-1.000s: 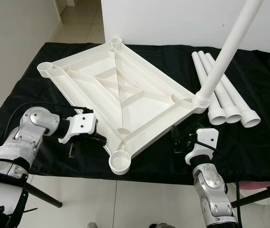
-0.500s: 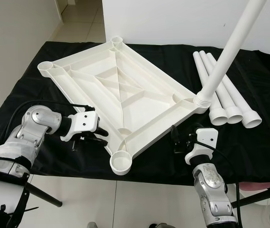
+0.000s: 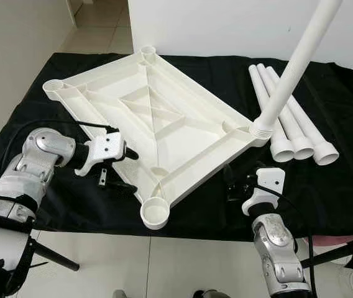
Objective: Building children table
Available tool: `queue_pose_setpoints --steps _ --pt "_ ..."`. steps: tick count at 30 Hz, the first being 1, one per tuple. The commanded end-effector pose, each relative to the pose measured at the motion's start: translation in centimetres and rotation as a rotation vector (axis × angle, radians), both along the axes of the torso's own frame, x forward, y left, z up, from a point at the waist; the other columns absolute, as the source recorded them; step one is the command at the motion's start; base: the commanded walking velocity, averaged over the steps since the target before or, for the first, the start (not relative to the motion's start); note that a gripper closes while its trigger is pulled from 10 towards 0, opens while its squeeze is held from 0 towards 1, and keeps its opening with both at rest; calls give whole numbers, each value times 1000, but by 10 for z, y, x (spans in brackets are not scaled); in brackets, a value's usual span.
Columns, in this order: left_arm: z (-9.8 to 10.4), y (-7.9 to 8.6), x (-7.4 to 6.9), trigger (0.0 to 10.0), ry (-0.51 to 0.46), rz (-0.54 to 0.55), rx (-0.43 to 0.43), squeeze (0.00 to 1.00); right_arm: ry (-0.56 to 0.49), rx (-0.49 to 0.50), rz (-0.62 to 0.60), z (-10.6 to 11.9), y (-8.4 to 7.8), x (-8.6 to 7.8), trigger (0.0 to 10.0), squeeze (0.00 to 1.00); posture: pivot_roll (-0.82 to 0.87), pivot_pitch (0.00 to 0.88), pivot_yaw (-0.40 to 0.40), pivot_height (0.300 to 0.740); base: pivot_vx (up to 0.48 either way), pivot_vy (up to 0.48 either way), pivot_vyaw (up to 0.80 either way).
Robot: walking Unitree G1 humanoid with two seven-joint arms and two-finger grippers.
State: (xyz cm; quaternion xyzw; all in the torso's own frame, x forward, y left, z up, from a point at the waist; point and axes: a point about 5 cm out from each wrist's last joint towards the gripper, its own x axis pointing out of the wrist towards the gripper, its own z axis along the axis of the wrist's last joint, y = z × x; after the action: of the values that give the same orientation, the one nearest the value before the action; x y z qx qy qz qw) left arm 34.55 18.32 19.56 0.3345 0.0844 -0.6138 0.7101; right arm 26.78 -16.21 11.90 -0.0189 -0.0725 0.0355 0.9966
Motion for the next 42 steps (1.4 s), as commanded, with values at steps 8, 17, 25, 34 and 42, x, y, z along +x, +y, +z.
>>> queue_pose_setpoints --steps 8,17,25,34,42 --pt "-9 12 -10 10000 109 -130 153 0 19 -2 2 -5 0 0 10000 0 -55 75 23 740 0 0 0" --pt "-28 15 -10 10000 74 -84 260 0 19 -1 -4 -4 -2 -1 10000 0 -55 93 22 740 0 0 0" --pt "-32 7 -3 10000 19 -36 239 0 16 1 -9 -3 -2 0 10000 0 -61 98 23 740 0 0 0" --pt "-32 -4 9 10000 -42 34 227 0 14 3 -13 -2 -2 -1 10000 0 -68 101 28 740 0 0 0" --pt "-35 -13 16 10000 -65 75 248 0 16 4 -20 -3 -2 -2 10000 0 -72 106 35 740 0 0 0"
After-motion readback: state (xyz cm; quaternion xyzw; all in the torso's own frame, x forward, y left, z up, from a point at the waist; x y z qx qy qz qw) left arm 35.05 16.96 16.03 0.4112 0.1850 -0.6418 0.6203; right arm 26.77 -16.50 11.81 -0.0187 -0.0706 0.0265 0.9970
